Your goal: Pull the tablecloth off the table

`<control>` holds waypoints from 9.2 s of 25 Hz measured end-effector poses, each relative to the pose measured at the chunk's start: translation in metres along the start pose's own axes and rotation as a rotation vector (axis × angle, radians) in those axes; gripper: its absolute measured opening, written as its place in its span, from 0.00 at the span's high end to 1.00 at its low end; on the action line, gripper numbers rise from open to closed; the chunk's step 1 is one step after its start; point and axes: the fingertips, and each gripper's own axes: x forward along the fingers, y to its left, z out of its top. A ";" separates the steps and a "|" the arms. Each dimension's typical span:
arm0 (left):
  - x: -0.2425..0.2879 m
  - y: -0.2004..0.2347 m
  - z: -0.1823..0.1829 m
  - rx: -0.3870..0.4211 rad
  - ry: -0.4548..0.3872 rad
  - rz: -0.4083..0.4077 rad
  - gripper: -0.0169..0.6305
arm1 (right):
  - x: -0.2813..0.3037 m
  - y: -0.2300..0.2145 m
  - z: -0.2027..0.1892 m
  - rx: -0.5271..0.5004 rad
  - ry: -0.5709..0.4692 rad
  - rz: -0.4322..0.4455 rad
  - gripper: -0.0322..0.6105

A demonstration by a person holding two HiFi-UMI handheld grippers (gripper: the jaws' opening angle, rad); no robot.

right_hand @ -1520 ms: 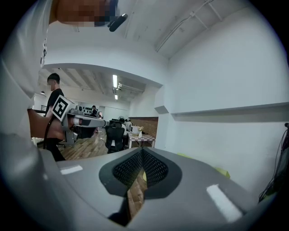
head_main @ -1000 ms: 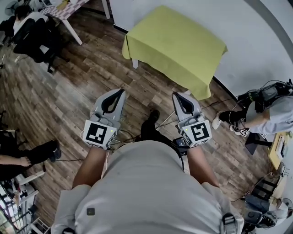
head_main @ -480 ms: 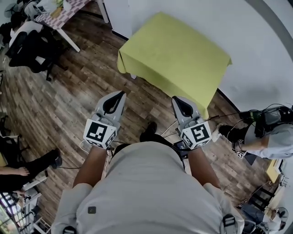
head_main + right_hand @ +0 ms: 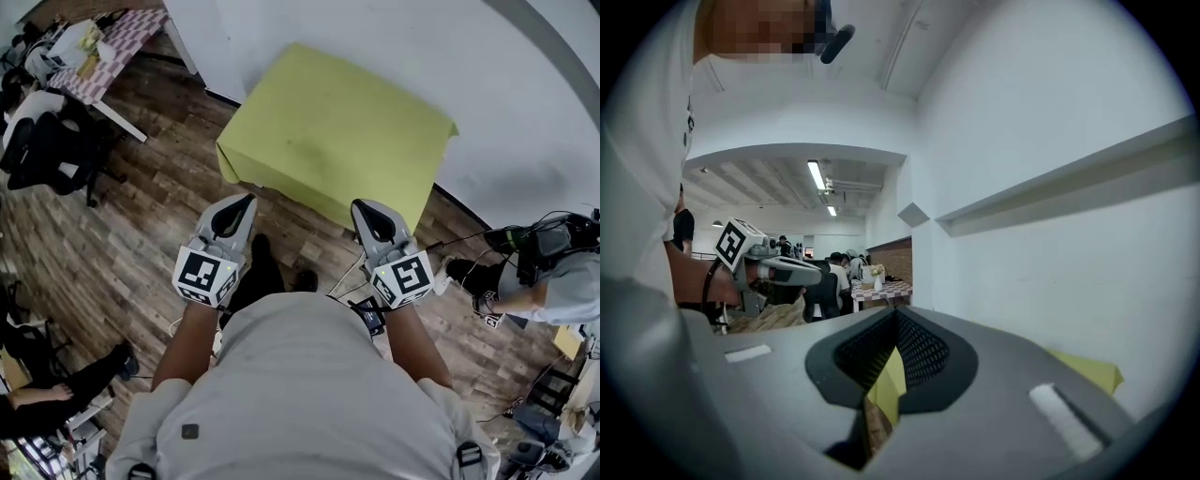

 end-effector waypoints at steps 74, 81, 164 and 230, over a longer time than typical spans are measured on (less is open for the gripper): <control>0.335 0.213 -0.316 0.032 0.885 -0.287 0.44 | 0.073 -0.231 -0.384 0.432 1.041 -0.408 0.38; 0.333 0.211 -0.352 0.019 0.979 -0.267 0.41 | 0.074 -0.233 -0.397 0.416 1.087 -0.410 0.36; 0.176 0.157 0.155 -0.023 -0.147 -0.466 0.96 | 0.051 -0.141 0.100 -0.144 0.086 -0.686 0.92; -0.213 0.195 0.092 0.003 -0.224 -0.617 0.96 | 0.032 0.290 0.129 -0.152 -0.022 -0.747 0.92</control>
